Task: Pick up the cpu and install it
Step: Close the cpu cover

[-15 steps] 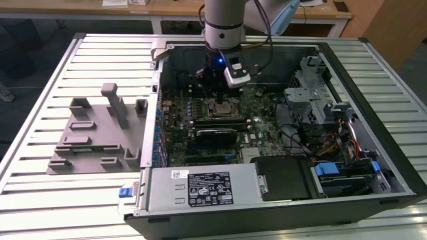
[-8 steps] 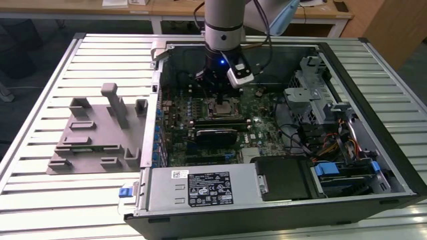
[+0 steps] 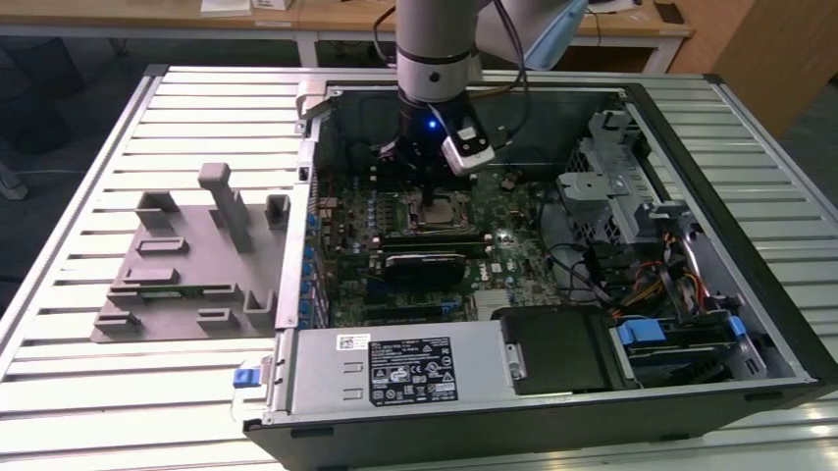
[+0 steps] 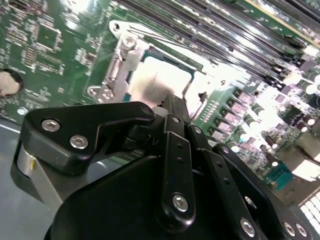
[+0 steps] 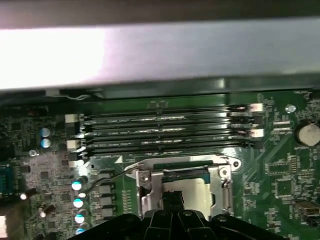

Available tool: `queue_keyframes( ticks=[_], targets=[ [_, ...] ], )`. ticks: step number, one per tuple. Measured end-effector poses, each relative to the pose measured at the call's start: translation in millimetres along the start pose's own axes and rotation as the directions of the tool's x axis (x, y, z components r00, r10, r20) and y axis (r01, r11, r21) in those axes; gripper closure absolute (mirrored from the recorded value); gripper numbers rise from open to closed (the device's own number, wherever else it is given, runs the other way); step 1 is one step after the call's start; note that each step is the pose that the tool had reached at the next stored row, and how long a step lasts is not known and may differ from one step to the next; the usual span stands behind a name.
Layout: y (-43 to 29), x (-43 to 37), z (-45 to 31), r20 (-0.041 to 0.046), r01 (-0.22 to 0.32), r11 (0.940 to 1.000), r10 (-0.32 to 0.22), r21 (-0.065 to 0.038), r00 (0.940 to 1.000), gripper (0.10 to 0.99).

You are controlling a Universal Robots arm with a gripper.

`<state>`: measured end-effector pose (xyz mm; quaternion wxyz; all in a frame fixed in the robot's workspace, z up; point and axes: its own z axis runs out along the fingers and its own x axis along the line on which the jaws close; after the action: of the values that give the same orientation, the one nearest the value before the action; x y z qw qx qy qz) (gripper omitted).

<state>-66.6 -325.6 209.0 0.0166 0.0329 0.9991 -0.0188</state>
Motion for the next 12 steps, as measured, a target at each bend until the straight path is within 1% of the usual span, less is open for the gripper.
queue_keyframes(
  ticks=[6, 8, 12],
  targets=[
    [-0.7, 13.1, 3.2, 0.0, 0.0, 1.0, 0.0, 0.0, 1.0, 0.98],
    [-0.9, 16.3, 4.5, 0.0, 0.0, 1.0, 0.0, 0.0, 1.0, 0.98],
    [-1.0, 18.0, 6.1, -0.0001, 0.001, 1.0, -0.001, 0.0, 1.0, 0.98]
  ],
)
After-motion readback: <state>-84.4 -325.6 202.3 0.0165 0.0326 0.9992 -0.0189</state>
